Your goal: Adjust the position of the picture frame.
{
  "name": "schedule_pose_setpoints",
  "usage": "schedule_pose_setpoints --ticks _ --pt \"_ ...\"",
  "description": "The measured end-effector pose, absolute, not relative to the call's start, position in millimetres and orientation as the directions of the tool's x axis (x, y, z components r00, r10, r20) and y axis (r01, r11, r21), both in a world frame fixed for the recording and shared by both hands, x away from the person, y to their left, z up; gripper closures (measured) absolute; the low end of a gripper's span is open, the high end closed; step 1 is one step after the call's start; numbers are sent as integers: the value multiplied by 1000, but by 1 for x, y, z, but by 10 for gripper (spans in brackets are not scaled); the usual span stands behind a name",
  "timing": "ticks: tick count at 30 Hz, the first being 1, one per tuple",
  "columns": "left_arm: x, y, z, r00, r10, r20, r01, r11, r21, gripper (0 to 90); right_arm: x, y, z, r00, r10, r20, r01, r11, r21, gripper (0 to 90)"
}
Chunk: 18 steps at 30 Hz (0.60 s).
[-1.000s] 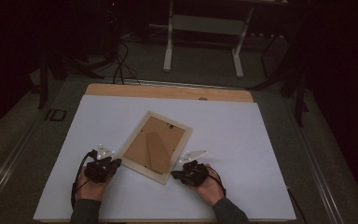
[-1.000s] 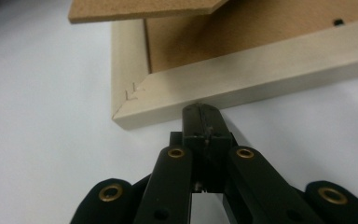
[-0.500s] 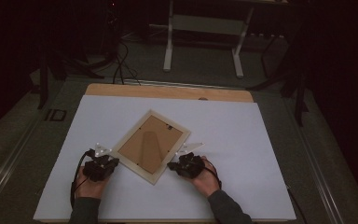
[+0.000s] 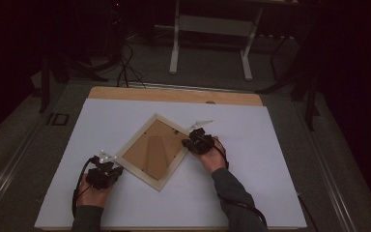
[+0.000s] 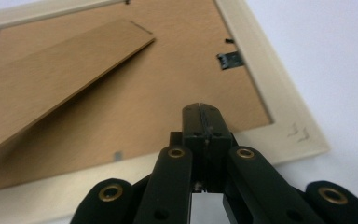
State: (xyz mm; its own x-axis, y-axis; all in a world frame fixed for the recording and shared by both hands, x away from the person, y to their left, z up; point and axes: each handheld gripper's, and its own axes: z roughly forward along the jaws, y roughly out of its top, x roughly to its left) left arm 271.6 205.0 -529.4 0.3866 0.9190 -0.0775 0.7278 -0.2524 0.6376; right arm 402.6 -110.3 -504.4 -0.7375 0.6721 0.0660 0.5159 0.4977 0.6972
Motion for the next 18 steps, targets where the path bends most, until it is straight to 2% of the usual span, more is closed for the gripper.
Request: schedule_pose_setpoints --ticks 7,12,18 --pt "274 201 -530 391 918 -67 724 -262 639 900 422 -105 -512 -704 708 56 562 508 653 900" --pt "281 199 -531 382 923 -48 714 -262 649 900 423 -101 -511 -700 715 9 556 536 635 900" --pt "288 184 -532 408 912 -52 698 -275 661 900 419 -115 -510 -685 729 11 571 528 629 900"
